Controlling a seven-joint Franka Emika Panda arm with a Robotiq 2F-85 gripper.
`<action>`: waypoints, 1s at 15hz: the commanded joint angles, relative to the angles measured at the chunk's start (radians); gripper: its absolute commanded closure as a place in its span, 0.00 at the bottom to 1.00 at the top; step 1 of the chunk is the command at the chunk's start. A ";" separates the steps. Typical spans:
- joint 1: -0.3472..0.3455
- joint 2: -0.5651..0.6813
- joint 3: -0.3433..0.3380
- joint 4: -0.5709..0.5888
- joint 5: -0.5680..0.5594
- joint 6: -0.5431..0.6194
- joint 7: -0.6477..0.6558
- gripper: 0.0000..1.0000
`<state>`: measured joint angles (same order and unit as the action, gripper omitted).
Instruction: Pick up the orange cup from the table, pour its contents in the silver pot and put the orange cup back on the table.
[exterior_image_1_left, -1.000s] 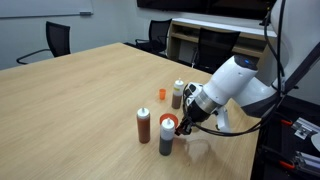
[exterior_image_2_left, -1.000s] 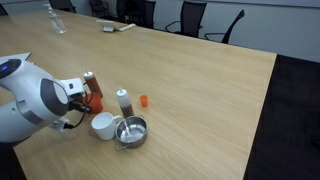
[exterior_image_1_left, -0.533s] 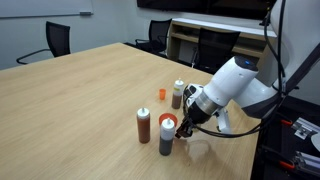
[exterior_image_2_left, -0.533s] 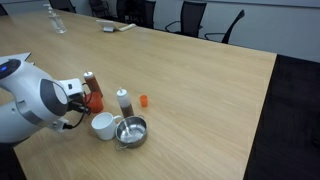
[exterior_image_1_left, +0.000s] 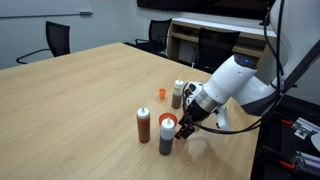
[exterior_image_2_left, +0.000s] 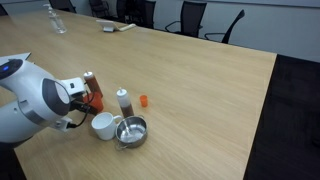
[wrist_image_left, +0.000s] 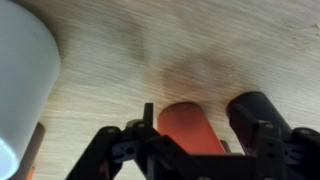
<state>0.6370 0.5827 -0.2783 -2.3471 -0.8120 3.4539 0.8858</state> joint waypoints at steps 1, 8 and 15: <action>-0.005 -0.005 -0.013 0.018 -0.014 0.000 -0.029 0.00; -0.069 0.014 0.047 0.080 -0.038 0.000 -0.042 0.00; -0.155 0.027 0.123 0.097 -0.074 -0.001 -0.044 0.32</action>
<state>0.5305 0.5956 -0.1914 -2.2707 -0.8508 3.4532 0.8548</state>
